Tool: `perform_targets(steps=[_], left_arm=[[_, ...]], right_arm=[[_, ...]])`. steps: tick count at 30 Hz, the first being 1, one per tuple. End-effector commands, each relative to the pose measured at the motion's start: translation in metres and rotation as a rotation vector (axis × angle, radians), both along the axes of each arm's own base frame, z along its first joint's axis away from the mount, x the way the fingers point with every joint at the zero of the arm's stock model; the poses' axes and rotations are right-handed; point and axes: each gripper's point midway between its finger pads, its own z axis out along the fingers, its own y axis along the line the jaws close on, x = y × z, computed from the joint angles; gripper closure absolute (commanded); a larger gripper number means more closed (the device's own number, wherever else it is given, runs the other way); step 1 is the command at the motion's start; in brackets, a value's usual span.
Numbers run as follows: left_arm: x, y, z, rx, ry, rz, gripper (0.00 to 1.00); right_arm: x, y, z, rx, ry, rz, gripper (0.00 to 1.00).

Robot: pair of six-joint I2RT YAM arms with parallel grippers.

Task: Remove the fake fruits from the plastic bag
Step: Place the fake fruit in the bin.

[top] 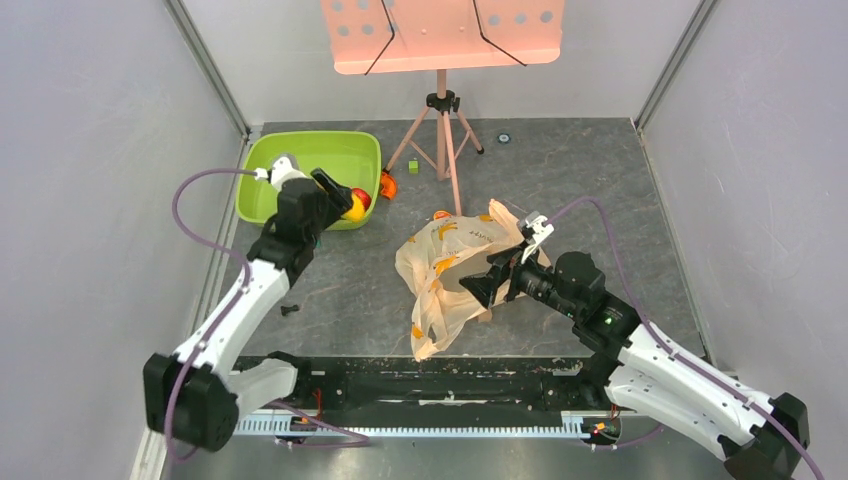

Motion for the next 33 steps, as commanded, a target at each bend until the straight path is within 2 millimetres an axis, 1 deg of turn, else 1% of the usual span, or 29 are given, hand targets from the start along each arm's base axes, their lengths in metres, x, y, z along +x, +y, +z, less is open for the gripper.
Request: perform_targets(steps=[1,4,6,8,10,13,14,17,18,20,21,23,24,27,30,31,32,33], left_arm=[[0.052,0.031,0.028,-0.033,-0.074,0.061,0.71],[0.085,0.055,0.02,-0.054,-0.042,0.107,0.69],[0.104,0.069,0.011,-0.061,-0.014,0.129,0.67],[0.121,0.082,-0.004,-0.065,0.028,0.146,0.67],[0.134,0.103,-0.027,-0.071,0.093,0.193,0.67],[0.146,0.122,-0.054,-0.086,0.147,0.244,0.67],[0.154,0.132,-0.079,-0.077,0.194,0.268,0.67],[0.157,0.136,-0.11,-0.064,0.28,0.281,0.64],[0.157,0.136,-0.119,-0.065,0.299,0.283,0.63],[0.156,0.137,-0.129,-0.068,0.32,0.292,0.6],[0.155,0.138,-0.131,-0.069,0.325,0.296,0.57],[0.155,0.139,-0.132,-0.065,0.326,0.298,0.46],[0.155,0.139,-0.13,-0.063,0.324,0.298,0.4],[0.155,0.142,-0.123,-0.063,0.32,0.301,0.26],[0.153,0.145,-0.11,-0.073,0.305,0.305,0.12],[0.152,0.147,-0.104,-0.075,0.297,0.309,0.05],[0.15,0.148,-0.098,-0.071,0.296,0.31,0.02],[0.149,0.149,-0.089,-0.065,0.293,0.311,0.0]], right_arm=[[0.002,-0.014,-0.009,-0.051,0.007,-0.058,0.03],[0.0,-0.019,-0.017,-0.078,0.023,-0.069,0.02],[-0.002,-0.021,-0.021,-0.089,0.027,-0.068,0.02],[-0.003,-0.023,-0.024,-0.099,0.029,-0.067,0.02],[-0.004,-0.024,-0.027,-0.104,0.03,-0.069,0.02],[-0.005,-0.024,-0.03,-0.112,0.036,-0.065,0.02],[-0.006,-0.023,-0.033,-0.124,0.041,-0.051,0.02],[-0.006,-0.024,-0.037,-0.142,0.046,-0.048,0.02],[-0.006,-0.024,-0.037,-0.145,0.046,-0.049,0.02],[-0.006,-0.024,-0.038,-0.148,0.046,-0.049,0.02],[-0.006,-0.024,-0.038,-0.148,0.047,-0.048,0.02],[-0.006,-0.024,-0.039,-0.153,0.045,-0.045,0.02],[-0.006,-0.024,-0.04,-0.158,0.045,-0.044,0.02],[-0.006,-0.024,-0.039,-0.164,0.039,-0.041,0.02],[-0.006,-0.024,-0.036,-0.164,0.026,-0.034,0.02],[-0.006,-0.024,-0.034,-0.164,0.02,-0.032,0.02],[-0.006,-0.024,-0.033,-0.168,0.014,-0.03,0.02],[-0.006,-0.024,-0.032,-0.173,0.007,-0.026,0.02]])
